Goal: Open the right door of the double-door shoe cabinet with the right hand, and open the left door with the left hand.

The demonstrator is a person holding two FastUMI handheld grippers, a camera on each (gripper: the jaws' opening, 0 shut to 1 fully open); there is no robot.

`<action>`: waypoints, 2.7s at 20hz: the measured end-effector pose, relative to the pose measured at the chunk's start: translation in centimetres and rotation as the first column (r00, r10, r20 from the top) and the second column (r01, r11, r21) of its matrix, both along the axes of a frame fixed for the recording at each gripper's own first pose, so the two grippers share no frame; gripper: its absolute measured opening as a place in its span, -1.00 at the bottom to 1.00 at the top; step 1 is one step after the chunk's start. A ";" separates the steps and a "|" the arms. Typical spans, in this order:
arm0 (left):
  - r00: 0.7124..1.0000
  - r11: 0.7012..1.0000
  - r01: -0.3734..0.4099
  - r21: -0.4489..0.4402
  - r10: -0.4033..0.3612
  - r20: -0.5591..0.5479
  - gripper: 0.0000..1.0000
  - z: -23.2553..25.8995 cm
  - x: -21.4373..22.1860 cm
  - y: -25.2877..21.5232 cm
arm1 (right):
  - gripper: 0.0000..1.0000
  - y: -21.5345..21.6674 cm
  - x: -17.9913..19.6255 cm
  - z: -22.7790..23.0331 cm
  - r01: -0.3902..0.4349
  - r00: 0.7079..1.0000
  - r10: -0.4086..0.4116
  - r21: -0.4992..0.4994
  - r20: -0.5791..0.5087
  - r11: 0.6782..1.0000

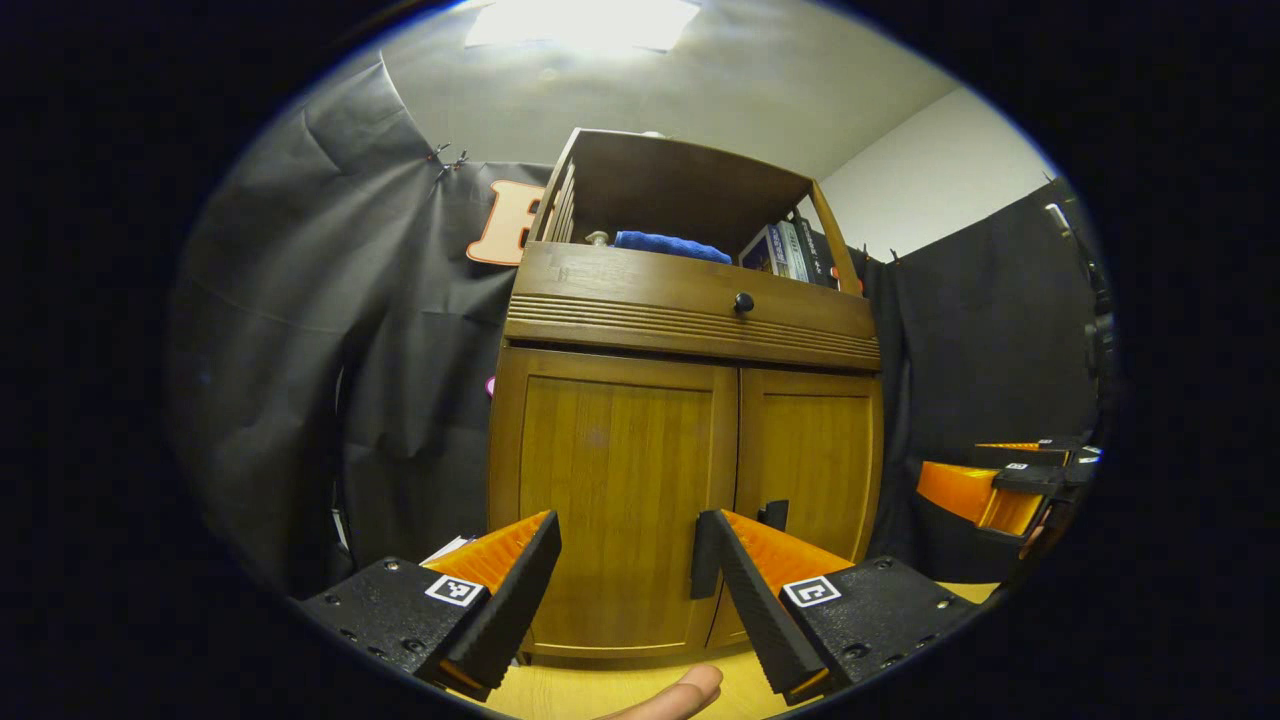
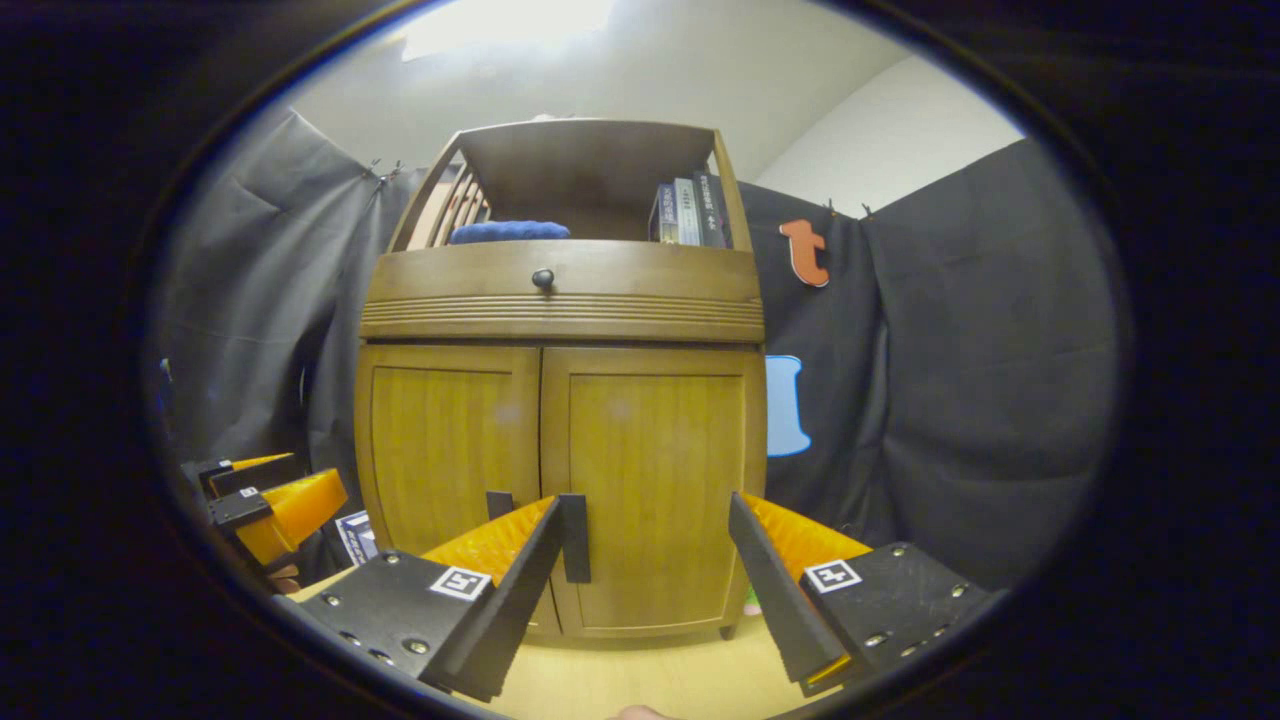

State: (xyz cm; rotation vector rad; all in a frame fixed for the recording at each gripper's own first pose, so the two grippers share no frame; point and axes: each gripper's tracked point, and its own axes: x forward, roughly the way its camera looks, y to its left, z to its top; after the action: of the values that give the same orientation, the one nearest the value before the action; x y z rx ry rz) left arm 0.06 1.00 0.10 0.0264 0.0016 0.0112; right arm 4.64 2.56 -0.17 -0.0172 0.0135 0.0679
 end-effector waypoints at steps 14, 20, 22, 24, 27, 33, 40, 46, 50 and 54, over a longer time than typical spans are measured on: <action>0.999 0.999 -0.045 -0.004 0.045 -0.029 0.76 -0.5 1.2 2.5 | 0.98 6.9 10.3 -6.6 -0.125 0.987 0.124 -0.005 -0.106 0.992; 0.997 0.998 -0.057 -0.020 0.056 -0.059 0.87 -1.5 2.0 2.9 | 0.96 9.3 13.2 -9.9 -0.131 0.981 0.127 -0.018 -0.146 0.991; 0.996 0.998 -0.056 -0.028 0.054 -0.073 0.87 -1.9 2.0 3.0 | 0.82 9.7 14.1 -10.2 -0.130 0.981 0.125 -0.026 -0.146 0.991; 0.994 0.996 -0.084 -0.031 0.081 -0.070 0.87 -1.8 2.2 3.4 | 0.54 9.3 14.9 -10.7 -0.084 0.987 0.078 -0.039 -0.141 0.996; 0.990 0.993 -0.115 -0.028 0.112 -0.081 0.87 -2.3 2.6 3.8 | -0.02 9.9 15.4 -12.1 -0.103 0.976 0.096 -0.026 -0.194 0.994; 0.992 0.994 -0.106 -0.026 0.103 -0.078 0.87 -2.3 2.7 3.7 | -0.41 9.0 15.5 -12.8 -0.122 0.970 0.121 0.009 -0.210 0.993; 0.991 0.994 -0.110 -0.021 0.108 -0.084 0.87 -2.4 2.9 3.7 | -0.41 7.8 12.6 -12.2 -0.178 0.961 0.185 0.054 -0.206 0.983; 0.989 0.997 -0.081 -0.015 0.079 -0.123 0.87 -2.9 2.8 3.4 | -0.42 6.5 10.9 -11.5 -0.202 0.955 0.211 0.062 -0.210 0.977; 0.990 0.997 -0.078 -0.014 0.076 -0.121 0.87 -2.9 2.9 3.3 | -0.42 4.5 8.1 -11.6 -0.199 0.954 0.210 0.074 -0.213 0.977; 0.990 0.997 -0.072 -0.003 0.071 -0.124 0.87 -3.0 2.9 3.3 | -0.42 2.8 6.3 -11.1 -0.193 0.954 0.207 0.084 -0.216 0.978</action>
State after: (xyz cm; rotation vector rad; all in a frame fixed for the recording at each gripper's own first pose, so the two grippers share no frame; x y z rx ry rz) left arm 2.96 4.30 -2.87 0.0196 0.1272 0.0811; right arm 10.93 5.34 -11.22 0.0517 0.2353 0.2736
